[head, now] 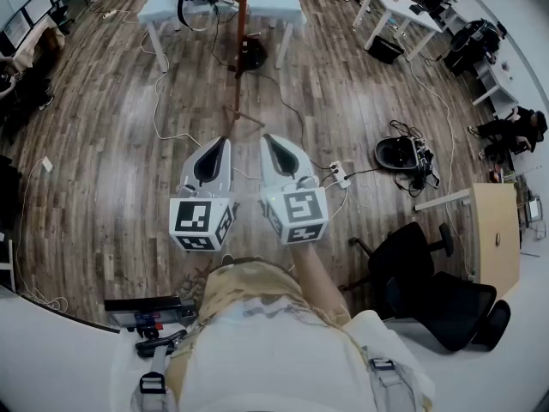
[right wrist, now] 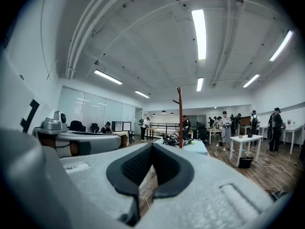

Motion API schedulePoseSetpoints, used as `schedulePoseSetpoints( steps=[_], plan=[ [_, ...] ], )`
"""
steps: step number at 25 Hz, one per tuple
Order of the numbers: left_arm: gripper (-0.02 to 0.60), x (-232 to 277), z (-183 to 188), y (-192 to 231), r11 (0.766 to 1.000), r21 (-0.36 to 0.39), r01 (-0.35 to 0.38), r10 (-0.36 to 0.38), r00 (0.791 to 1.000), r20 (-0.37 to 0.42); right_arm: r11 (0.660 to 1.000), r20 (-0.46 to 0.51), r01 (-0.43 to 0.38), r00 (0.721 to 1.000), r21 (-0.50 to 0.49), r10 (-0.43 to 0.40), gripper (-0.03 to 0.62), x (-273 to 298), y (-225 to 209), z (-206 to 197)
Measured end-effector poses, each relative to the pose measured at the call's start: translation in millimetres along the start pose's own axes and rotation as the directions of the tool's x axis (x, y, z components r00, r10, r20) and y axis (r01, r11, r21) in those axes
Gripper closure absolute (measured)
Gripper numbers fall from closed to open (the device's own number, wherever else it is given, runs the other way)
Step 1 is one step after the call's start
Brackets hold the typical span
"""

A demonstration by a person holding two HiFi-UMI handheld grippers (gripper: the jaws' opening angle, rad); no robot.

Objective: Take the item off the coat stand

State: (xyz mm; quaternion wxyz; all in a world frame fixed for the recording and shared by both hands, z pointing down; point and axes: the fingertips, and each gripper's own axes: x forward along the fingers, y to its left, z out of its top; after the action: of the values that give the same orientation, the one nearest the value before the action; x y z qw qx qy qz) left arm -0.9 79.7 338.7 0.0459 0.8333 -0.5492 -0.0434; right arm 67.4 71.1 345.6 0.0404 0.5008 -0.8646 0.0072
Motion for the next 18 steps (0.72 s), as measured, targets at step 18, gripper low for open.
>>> schedulePoseSetpoints(
  steps=[18],
  plan=[
    [0.594, -7, -15, 22, 0.999, -0.031, -0.009, 0.008, 0.999, -0.032, 1.0, -0.036, 0.007, 0.999, 0.0, -0.007, 0.594, 13, 13, -16]
  ],
)
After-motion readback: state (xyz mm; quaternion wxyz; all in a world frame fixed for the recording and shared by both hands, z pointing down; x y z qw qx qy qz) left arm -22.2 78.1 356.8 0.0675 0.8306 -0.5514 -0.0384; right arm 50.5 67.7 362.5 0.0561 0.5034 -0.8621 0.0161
